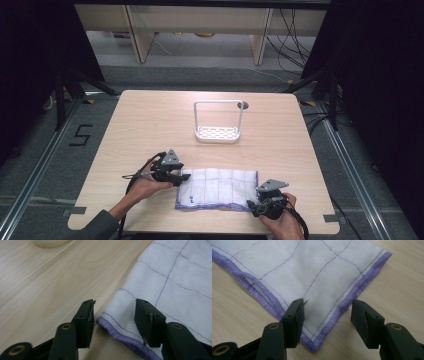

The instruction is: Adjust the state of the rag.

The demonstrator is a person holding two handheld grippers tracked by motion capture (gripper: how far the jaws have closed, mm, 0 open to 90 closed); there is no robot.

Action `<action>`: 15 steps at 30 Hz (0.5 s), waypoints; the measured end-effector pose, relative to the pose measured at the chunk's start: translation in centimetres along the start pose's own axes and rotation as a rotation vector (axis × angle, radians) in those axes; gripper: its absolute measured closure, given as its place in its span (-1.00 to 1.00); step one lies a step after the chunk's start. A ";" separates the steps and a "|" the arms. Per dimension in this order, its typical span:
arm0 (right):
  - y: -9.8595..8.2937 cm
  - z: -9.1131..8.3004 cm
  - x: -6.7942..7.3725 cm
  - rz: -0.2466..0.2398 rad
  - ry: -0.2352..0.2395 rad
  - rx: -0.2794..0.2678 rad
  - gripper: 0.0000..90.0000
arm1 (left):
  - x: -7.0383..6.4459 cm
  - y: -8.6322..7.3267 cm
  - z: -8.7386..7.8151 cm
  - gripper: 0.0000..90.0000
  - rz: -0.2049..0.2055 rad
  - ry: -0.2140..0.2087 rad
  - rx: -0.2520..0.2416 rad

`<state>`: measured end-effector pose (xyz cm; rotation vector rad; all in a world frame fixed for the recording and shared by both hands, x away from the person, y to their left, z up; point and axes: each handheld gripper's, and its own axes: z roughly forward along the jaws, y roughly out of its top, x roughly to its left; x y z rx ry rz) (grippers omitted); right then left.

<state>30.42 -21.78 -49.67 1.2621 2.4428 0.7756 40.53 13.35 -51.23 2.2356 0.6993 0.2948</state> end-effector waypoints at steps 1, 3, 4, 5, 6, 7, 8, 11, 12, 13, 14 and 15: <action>0.0 0.0 0.0 0.000 0.000 0.000 0.00 | 0.0 0.0 0.0 0.18 0.000 0.000 0.000; -0.1 0.0 0.1 0.006 -0.001 -0.011 0.05 | -0.2 0.0 0.0 0.28 0.005 -0.004 0.003; -0.2 0.0 0.1 0.017 0.003 -0.009 0.10 | -0.3 0.0 0.0 0.28 0.007 -0.007 0.003; -0.3 0.0 0.1 0.032 0.015 -0.016 0.16 | -0.4 0.0 0.0 0.39 0.015 -0.017 0.006; -0.6 0.0 0.0 0.031 0.020 -0.035 0.20 | -0.6 0.0 -0.1 0.54 0.036 -0.015 0.016; -0.6 0.0 0.0 0.031 0.020 -0.035 0.20 | -0.6 0.0 -0.1 0.59 0.036 -0.015 0.016; -0.7 -0.1 0.1 0.024 0.024 -0.038 0.27 | -0.8 0.0 -0.2 0.59 0.038 -0.014 0.019; -0.7 -0.1 0.1 0.018 0.071 -0.050 0.52 | -1.4 -0.3 -0.5 0.75 0.063 0.005 0.023; -0.7 -0.1 0.1 0.018 0.071 -0.050 0.52 | -1.4 -0.3 -0.5 0.77 0.063 0.005 0.023; -0.8 0.1 -0.4 -0.008 0.101 -0.063 0.71 | -1.4 -0.5 -0.9 0.79 0.082 0.013 0.031; -0.7 0.2 -0.6 -0.025 0.107 -0.075 0.77 | -1.5 -0.8 -1.1 0.80 0.073 0.008 0.026; -0.5 0.1 -0.6 -0.024 0.113 -0.059 0.80 | -1.7 -1.0 -1.3 0.81 0.061 0.011 0.024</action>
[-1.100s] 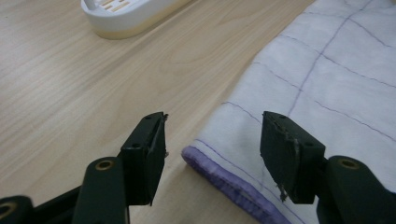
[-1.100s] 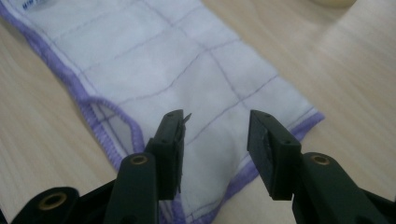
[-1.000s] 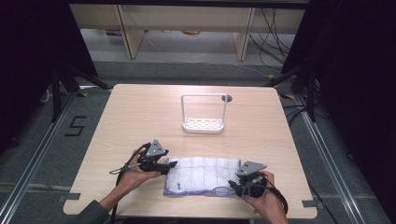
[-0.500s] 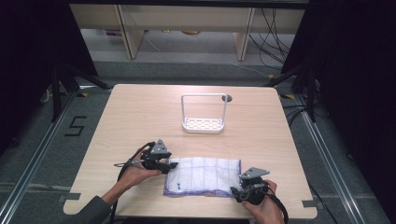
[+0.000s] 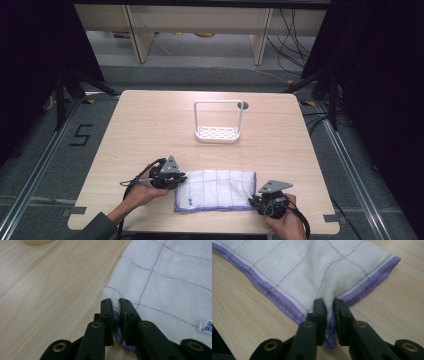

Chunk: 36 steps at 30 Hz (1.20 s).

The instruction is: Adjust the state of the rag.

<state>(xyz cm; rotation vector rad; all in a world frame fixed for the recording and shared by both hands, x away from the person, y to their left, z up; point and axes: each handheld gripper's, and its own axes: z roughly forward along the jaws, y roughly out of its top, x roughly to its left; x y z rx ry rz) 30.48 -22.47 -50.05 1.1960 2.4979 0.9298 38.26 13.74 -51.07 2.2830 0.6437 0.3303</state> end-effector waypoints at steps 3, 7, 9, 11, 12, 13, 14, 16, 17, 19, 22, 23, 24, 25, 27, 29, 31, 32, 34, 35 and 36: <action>0.8 0.4 -0.6 -0.070 0.001 0.015 0.84 | -0.4 -0.6 -0.7 0.82 0.008 0.004 -0.003; 1.9 1.1 -1.5 -0.097 0.006 0.016 0.86 | -1.3 -1.2 -1.6 0.82 0.016 0.002 0.000; 3.6 2.0 -2.9 -0.121 -0.004 0.006 0.86 | -2.0 -1.7 -2.3 0.82 -0.004 -0.014 -0.016; 4.3 2.4 -3.4 -0.150 -0.003 0.012 0.86 | -2.6 -1.9 -2.6 0.82 -0.008 -0.028 -0.022; 5.2 3.3 -4.0 -0.138 -0.009 0.015 0.86 | -3.1 -2.1 -2.7 0.81 -0.005 -0.033 -0.020; 6.1 4.2 -4.4 -0.149 -0.012 0.016 0.86 | -3.7 -2.3 -2.8 0.81 0.020 -0.032 -0.011; 6.7 4.6 -4.7 -0.176 -0.017 0.015 0.86 | -3.7 -2.3 -2.8 0.81 0.020 -0.032 -0.011; 8.0 5.5 -5.0 -0.203 -0.014 0.023 0.85 | -4.6 -2.3 -2.9 0.81 0.026 -0.036 -0.013; 8.8 6.1 -5.2 -0.220 -0.021 0.030 0.85 | -5.5 -2.1 -2.9 0.81 0.035 -0.045 -0.012; 9.9 6.9 -5.3 -0.234 -0.024 0.041 0.85 | -6.3 -2.0 -2.8 0.81 0.041 -0.059 -0.023; 10.8 7.6 -5.4 -0.238 -0.023 0.041 0.83 | -7.1 -1.8 -2.6 0.80 0.059 -0.077 -0.020; 11.3 8.0 -5.6 -0.261 -0.023 0.039 0.76 | -7.7 -1.6 -2.3 0.80 0.064 -0.085 -0.030; 11.3 8.0 -5.6 -0.261 -0.023 0.039 0.76 | -7.7 -1.6 -2.3 0.80 0.064 -0.085 -0.030; 11.4 8.2 -5.6 -0.236 -0.045 0.017 0.56 | -8.3 -1.4 -2.1 0.79 0.073 -0.096 -0.037; 11.4 7.9 -5.9 -0.215 -0.072 -0.018 0.47 | -8.9 -1.2 -1.9 0.75 0.083 -0.111 -0.038; 11.5 7.6 -6.0 -0.211 -0.069 -0.019 0.43 | -9.3 -1.1 -1.8 0.72 0.055 -0.142 -0.058; 11.6 6.3 -6.4 -0.132 -0.074 -0.064 0.35 | -9.5 -0.9 -1.7 0.60 0.058 -0.175 -0.059; 11.6 5.5 -6.5 -0.111 -0.087 -0.085 0.29 | -9.6 -0.8 -1.7 0.36 0.054 -0.186 -0.060; 11.5 5.3 -6.5 -0.112 -0.102 -0.090 0.26 | -9.6 -0.5 -1.6 0.15 0.035 -0.206 -0.083; 11.4 5.0 -6.4 -0.103 -0.112 -0.077 0.25 | -9.2 -0.4 -1.9 0.15 0.027 -0.202 -0.093; 11.3 4.9 -6.3 -0.087 -0.117 -0.074 0.23 | -9.0 -0.2 -2.2 0.07 0.019 -0.200 -0.110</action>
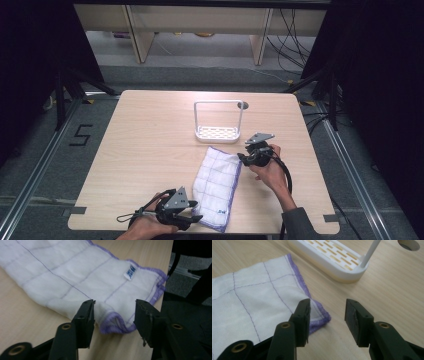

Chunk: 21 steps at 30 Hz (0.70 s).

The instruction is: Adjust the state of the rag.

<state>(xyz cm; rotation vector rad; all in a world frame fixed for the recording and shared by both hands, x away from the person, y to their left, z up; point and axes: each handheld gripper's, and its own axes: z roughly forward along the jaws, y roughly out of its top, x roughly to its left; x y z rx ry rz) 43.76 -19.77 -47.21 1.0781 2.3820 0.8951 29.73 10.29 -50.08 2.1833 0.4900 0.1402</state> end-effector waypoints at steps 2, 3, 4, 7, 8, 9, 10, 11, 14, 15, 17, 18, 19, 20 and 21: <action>-0.2 0.1 -0.1 0.041 -0.008 0.011 0.18 | 1.3 0.9 -0.8 -0.04 -0.018 0.033 -0.047; -0.2 0.3 -0.2 0.043 -0.018 0.010 0.17 | 2.0 1.3 -0.8 -0.08 -0.040 0.047 -0.062; -0.2 0.3 -0.2 0.043 -0.018 0.010 0.17 | 2.0 1.3 -0.8 -0.08 -0.040 0.047 -0.062; -0.2 0.9 -0.4 0.093 -0.025 0.015 0.18 | 5.4 2.6 0.2 -0.08 -0.118 0.115 -0.099; -0.2 1.0 -0.4 0.104 -0.020 0.018 0.17 | 6.3 2.9 0.7 -0.07 -0.140 0.125 -0.097; -0.2 1.2 -0.4 0.103 -0.021 0.020 0.15 | 7.2 3.2 1.3 -0.07 -0.161 0.146 -0.095; -0.2 1.2 -0.4 0.101 -0.024 0.025 0.14 | 8.3 3.5 1.8 -0.07 -0.159 0.167 -0.085; -0.1 1.2 -0.2 0.115 -0.025 0.030 0.13 | 9.2 3.8 2.3 -0.05 -0.146 0.205 -0.076; 0.0 1.2 -0.1 0.112 -0.042 0.016 0.10 | 11.6 4.4 3.9 -0.01 -0.155 0.252 -0.068; 0.1 1.2 -0.1 0.110 -0.042 0.017 0.09 | 11.6 4.4 3.9 0.00 -0.155 0.252 -0.068; 0.1 1.2 -0.2 0.097 -0.043 0.010 0.07 | 12.6 4.8 4.8 0.00 -0.193 0.250 -0.074; 0.1 1.2 0.0 0.104 -0.034 0.023 0.06 | 13.0 5.1 5.3 0.00 -0.191 0.251 -0.066; 0.1 1.2 0.1 0.110 -0.032 0.024 0.06 | 13.2 5.3 5.6 -0.01 -0.196 0.250 -0.066; 0.1 1.3 0.1 0.110 -0.034 0.029 0.06 | 13.6 5.6 6.3 -0.02 -0.195 0.280 -0.061; 0.1 1.3 0.1 0.110 -0.034 0.029 0.06 | 13.6 5.6 6.3 -0.02 -0.195 0.280 -0.061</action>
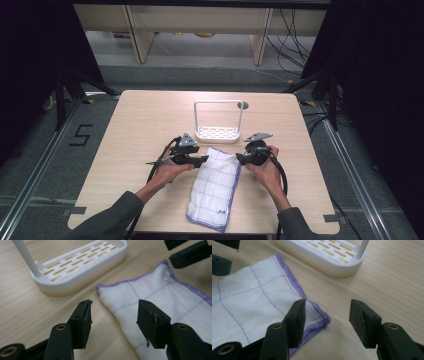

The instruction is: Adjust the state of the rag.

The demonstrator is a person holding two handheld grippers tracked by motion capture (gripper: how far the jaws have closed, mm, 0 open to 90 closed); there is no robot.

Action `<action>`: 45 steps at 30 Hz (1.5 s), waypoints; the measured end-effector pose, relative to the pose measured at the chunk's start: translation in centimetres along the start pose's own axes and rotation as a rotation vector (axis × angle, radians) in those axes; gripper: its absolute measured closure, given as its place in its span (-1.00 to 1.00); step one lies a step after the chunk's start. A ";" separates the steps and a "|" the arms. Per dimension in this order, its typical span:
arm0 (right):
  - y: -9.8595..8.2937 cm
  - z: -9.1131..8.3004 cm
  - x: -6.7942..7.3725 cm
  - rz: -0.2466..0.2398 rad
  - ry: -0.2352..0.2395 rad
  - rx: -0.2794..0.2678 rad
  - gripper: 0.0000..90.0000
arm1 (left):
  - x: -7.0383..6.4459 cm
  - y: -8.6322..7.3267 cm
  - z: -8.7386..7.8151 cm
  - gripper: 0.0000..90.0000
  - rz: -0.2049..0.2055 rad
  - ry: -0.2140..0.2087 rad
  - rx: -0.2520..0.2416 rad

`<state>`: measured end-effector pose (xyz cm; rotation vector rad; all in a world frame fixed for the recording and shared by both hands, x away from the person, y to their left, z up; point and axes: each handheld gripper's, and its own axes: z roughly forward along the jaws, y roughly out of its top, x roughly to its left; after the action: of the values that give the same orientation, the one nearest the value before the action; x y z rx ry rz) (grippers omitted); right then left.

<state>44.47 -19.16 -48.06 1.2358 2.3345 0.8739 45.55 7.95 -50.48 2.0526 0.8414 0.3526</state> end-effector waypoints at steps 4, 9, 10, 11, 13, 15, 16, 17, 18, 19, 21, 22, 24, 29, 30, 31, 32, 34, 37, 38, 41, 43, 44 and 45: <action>0.0 0.1 0.0 -0.017 -0.027 -0.001 0.06 | 0.1 0.8 1.6 -0.01 -0.008 0.029 0.007; 0.0 0.2 0.2 0.000 -0.028 0.012 0.01 | 0.0 1.2 3.0 -0.01 -0.006 0.017 0.040; 0.0 0.2 0.2 0.000 -0.028 0.012 0.01 | 0.0 1.2 3.0 0.00 -0.006 0.017 0.040; 0.1 0.3 0.5 -0.003 -0.041 0.022 -0.03 | -0.1 1.3 3.4 0.00 0.009 0.013 0.060; 0.0 0.5 0.5 -0.011 -0.029 0.014 -0.07 | -0.1 1.3 3.7 0.03 0.014 0.011 0.060; 0.1 0.5 0.6 0.007 -0.022 0.021 -0.08 | -0.1 1.3 3.9 0.03 0.015 0.013 0.068; 0.1 0.5 0.6 0.013 -0.028 0.022 -0.11 | 0.0 1.2 4.0 0.07 0.001 -0.003 0.070; 0.1 0.6 0.5 0.017 -0.026 0.023 -0.11 | -0.1 1.2 4.1 0.11 -0.008 -0.007 0.070; 0.1 0.6 0.5 0.017 -0.026 0.023 -0.11 | -0.1 1.2 4.1 0.15 -0.008 -0.007 0.070; 0.1 0.6 0.4 0.032 -0.019 0.024 -0.13 | -0.2 1.3 4.0 0.24 0.014 -0.015 0.078; 0.1 0.7 0.4 0.052 -0.006 0.028 -0.15 | -0.2 1.4 3.9 0.30 0.023 -0.027 0.083; 0.1 0.7 0.4 0.052 -0.006 0.028 -0.15 | -0.2 1.4 3.9 0.34 0.023 -0.027 0.083; 0.1 0.7 0.3 0.046 -0.007 0.033 -0.17 | 0.1 1.5 3.9 0.40 0.012 -0.052 0.097; 0.1 0.8 0.3 0.053 -0.001 0.033 -0.19 | 0.0 1.5 3.9 0.75 0.011 -0.088 0.100; 0.1 0.8 0.4 0.056 0.001 0.032 -0.19 | -0.2 1.5 3.9 0.77 0.008 -0.075 0.100; 0.1 0.9 0.3 0.058 0.005 0.023 -0.19 | -0.2 1.6 3.8 0.79 0.020 -0.078 0.102; 0.1 1.0 0.3 0.055 0.010 0.024 -0.19 | -0.4 1.5 3.8 0.80 0.027 -0.072 0.099; 0.2 1.0 0.4 0.051 0.008 0.036 -0.18 | -0.5 1.5 3.8 0.82 0.043 -0.065 0.098; 0.2 1.3 0.4 0.039 0.011 0.024 -0.18 | -0.6 1.5 3.5 0.83 0.054 -0.048 0.103; 0.2 1.3 0.4 0.039 0.011 0.024 -0.18 | -0.6 1.5 3.5 0.83 0.054 -0.048 0.103; 0.2 1.9 0.7 0.025 0.010 0.045 -0.17 | -0.5 1.3 3.2 0.83 0.064 -0.037 0.104; 0.2 2.3 1.0 0.034 0.008 0.049 -0.15 | -0.4 1.2 3.1 0.83 0.061 -0.038 0.102; 0.2 2.3 1.0 0.034 0.008 0.049 -0.15 | -0.4 1.2 3.1 0.83 0.061 -0.038 0.102; 0.2 2.4 1.0 0.019 0.012 0.054 -0.14 | -0.4 1.2 3.1 0.83 0.063 -0.037 0.103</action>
<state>45.39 -17.42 -49.75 1.2796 2.3738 0.8319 47.38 5.30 -51.31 2.1780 0.7879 0.3106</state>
